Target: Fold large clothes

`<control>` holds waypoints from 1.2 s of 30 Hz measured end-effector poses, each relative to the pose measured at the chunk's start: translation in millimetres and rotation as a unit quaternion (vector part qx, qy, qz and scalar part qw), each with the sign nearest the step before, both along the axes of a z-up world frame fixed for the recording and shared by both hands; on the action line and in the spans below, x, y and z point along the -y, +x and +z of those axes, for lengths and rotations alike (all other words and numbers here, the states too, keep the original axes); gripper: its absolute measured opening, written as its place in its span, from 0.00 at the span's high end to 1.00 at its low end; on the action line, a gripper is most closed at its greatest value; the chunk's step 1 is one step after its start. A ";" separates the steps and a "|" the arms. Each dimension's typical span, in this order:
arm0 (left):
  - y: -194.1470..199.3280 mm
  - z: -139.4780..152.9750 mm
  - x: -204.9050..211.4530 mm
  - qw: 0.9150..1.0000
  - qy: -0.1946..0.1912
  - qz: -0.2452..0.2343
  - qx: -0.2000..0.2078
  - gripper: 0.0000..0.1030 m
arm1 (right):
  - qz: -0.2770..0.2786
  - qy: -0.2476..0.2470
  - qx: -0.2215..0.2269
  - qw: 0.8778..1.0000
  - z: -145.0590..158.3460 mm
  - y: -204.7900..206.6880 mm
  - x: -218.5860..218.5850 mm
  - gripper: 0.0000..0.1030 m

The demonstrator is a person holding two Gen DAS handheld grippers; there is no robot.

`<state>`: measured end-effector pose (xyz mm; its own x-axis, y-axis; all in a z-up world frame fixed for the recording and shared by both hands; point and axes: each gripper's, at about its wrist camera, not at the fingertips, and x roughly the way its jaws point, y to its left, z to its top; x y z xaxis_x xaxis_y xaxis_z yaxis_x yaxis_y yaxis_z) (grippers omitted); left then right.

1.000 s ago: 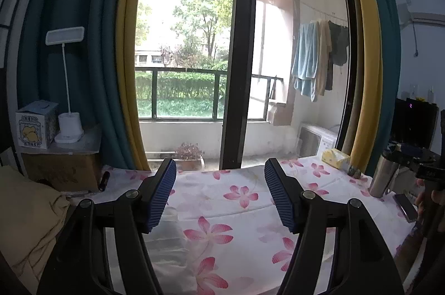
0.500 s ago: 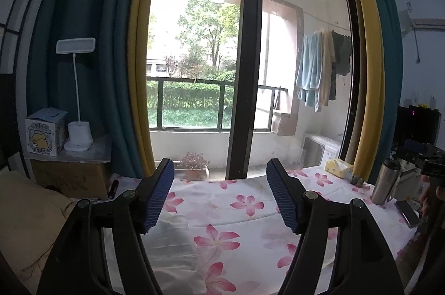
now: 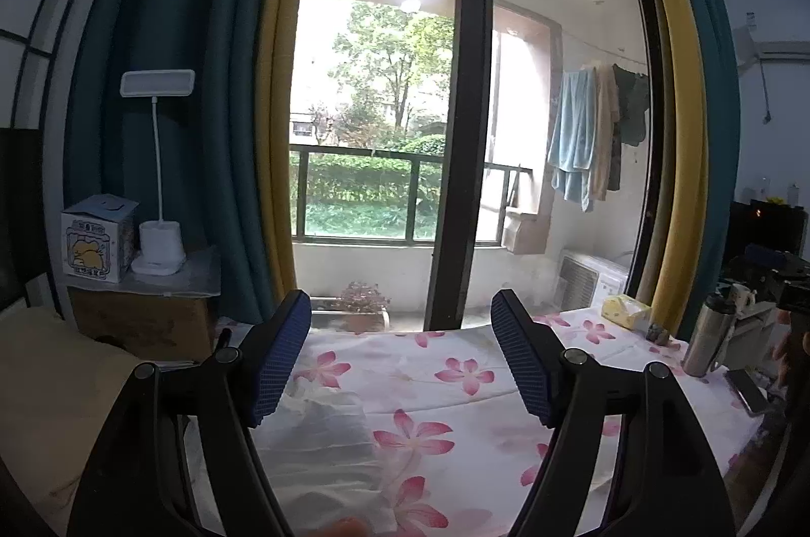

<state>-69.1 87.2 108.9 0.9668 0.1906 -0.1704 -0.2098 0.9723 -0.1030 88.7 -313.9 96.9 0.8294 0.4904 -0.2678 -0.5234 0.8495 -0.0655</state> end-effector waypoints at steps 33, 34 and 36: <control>9.5 -15.5 -6.6 1.000 -0.007 0.007 -0.020 0.19 | -0.006 -0.003 -0.026 1.000 -13.9 12.0 -3.6 0.01; 9.5 -15.3 -6.3 1.000 -0.007 0.007 -0.019 0.19 | -0.006 -0.003 -0.026 1.000 -14.1 11.8 -3.3 0.01; 9.5 -15.3 -6.2 1.000 -0.007 0.007 -0.020 0.19 | -0.007 -0.003 -0.026 1.000 -14.1 11.9 -3.5 0.01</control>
<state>-59.7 93.3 93.6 0.9566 0.2014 -0.2107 -0.2275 0.9678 -0.1078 100.6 -310.4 82.8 0.8207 0.4774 -0.3138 -0.5148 0.8562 -0.0439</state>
